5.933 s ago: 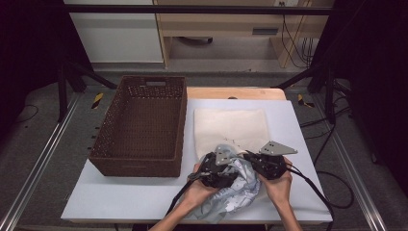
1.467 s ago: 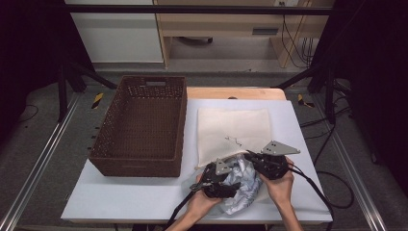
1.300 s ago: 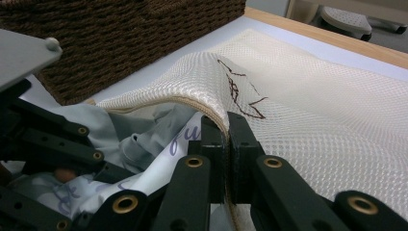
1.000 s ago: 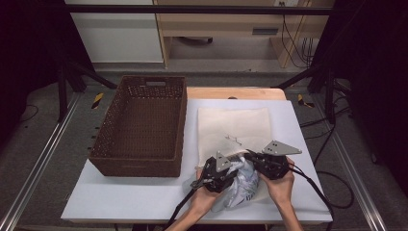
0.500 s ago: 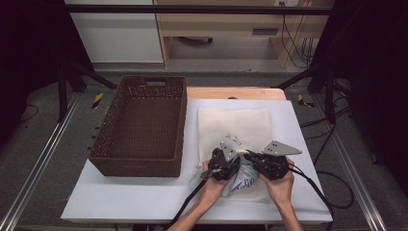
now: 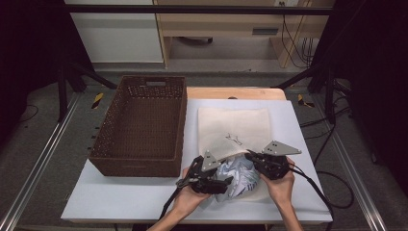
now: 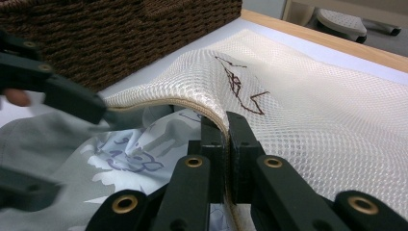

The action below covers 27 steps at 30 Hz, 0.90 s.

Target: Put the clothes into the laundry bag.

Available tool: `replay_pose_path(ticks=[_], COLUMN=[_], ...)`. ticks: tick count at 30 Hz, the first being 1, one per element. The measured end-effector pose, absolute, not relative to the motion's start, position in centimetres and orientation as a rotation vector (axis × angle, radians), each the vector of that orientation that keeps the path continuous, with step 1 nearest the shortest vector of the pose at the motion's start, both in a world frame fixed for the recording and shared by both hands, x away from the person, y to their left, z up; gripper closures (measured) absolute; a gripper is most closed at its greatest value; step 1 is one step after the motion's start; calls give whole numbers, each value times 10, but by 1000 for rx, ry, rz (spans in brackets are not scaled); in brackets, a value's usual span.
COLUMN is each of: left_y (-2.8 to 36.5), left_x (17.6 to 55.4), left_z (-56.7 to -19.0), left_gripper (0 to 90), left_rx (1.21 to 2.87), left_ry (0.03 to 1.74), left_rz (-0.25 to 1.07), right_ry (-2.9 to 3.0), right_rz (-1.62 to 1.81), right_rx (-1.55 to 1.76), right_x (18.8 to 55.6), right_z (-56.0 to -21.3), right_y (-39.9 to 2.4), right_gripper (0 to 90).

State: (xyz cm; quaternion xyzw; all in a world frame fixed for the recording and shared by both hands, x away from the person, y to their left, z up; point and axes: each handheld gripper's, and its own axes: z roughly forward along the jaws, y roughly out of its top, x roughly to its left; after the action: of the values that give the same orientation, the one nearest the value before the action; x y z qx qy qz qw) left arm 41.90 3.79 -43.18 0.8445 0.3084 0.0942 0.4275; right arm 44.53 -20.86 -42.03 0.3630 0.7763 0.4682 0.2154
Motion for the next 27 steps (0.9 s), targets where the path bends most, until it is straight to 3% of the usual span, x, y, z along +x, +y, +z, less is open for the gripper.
replay_pose_path(ticks=[6, 16, 19, 25, 27], left_y=[57, 34, 30, 36, 36], left_x=[409, 413, 412, 417, 417], left_z=[-462, -478, -482, -478, -474], left_gripper=[307, 348, 438, 767, 811], left_rx=[2154, 2149, 2147, 2124, 2120], left_ry=[780, 800, 816, 839, 828], left_rz=[209, 191, 243, 183, 201], right_ry=[2160, 2164, 2168, 2172, 2170], right_rz=[1296, 1289, 1288, 1286, 1288], right_rx=[1011, 1013, 1006, 1004, 1005], right_x=[446, 445, 444, 444, 444], right_z=[-422, -424, -425, -425, -425], right_y=[-209, -206, -205, -205, -205], right_gripper=[871, 871, 871, 872, 871])
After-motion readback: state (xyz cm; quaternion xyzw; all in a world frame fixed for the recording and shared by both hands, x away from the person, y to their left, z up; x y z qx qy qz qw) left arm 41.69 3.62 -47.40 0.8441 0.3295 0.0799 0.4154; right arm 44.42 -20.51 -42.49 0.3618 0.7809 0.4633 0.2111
